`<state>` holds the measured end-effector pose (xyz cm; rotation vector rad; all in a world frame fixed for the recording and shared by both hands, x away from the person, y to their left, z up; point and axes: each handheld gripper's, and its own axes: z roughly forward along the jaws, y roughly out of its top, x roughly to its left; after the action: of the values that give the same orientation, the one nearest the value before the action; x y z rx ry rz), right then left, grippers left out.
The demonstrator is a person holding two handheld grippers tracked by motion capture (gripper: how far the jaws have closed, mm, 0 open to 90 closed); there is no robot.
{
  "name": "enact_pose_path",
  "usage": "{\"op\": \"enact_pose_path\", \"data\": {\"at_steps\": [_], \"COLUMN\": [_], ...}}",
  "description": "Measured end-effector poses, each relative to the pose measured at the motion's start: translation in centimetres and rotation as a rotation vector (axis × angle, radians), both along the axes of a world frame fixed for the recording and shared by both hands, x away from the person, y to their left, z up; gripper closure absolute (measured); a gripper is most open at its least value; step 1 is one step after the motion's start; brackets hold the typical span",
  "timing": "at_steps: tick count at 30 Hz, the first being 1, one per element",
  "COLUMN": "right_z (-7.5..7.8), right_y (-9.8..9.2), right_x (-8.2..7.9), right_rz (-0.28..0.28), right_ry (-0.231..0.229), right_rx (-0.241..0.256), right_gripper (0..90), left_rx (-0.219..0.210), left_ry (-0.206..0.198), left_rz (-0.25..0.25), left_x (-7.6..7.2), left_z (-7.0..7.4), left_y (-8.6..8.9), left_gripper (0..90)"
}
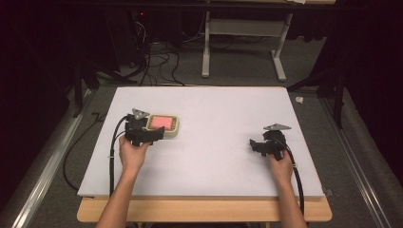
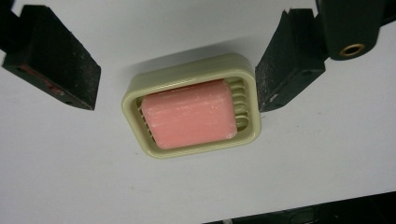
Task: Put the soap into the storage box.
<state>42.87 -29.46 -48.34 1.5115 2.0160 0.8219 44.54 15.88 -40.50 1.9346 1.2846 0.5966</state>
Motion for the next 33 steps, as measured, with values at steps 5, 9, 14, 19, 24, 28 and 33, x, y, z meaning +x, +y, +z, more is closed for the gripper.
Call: {"op": "enact_pose_path", "data": {"at_steps": [5, 9, 14, 19, 24, 28, 33], "right_z": [0.0, 0.0, 0.0, 0.0, 0.0, 0.0, 0.0], "right_y": [0.0, 0.0, 0.0, 0.0, 0.0, 0.0, 0.0], "right_x": [0.0, 0.0, 0.0, 0.0, 0.0, 0.0, 0.0], "right_rz": [-0.001, -0.001, -0.001, 0.000, 0.001, 0.001, 0.001], "right_ry": [0.000, 0.000, 0.000, -0.001, -0.001, -0.001, -0.001], "right_rx": [0.000, 0.000, 0.000, -0.001, -0.003, -0.004, -0.003], "right_gripper": [17.9, 17.9, 17.9, 17.9, 17.9, 17.9, 17.9], "left_rx": [-0.004, -0.003, -0.016, -0.019, -0.031, -0.036, -0.035], "left_ry": [-0.003, -0.001, -0.007, -0.007, -0.012, -0.016, -0.015], "left_rz": [0.003, 0.005, 0.002, -0.003, -0.009, -0.016, -0.026], "left_x": [-0.6, -1.0, -1.3, -1.8, -2.5, -2.9, -3.4], "left_z": [-0.1, -0.2, 0.0, 0.1, 0.0, 0.1, 0.0], "left_y": [0.3, 0.4, 0.5, 0.6, 0.7, 0.8, 0.7], "left_gripper": [15.1, 15.1, 15.2, 15.5, 15.6, 15.6, 15.6]}}
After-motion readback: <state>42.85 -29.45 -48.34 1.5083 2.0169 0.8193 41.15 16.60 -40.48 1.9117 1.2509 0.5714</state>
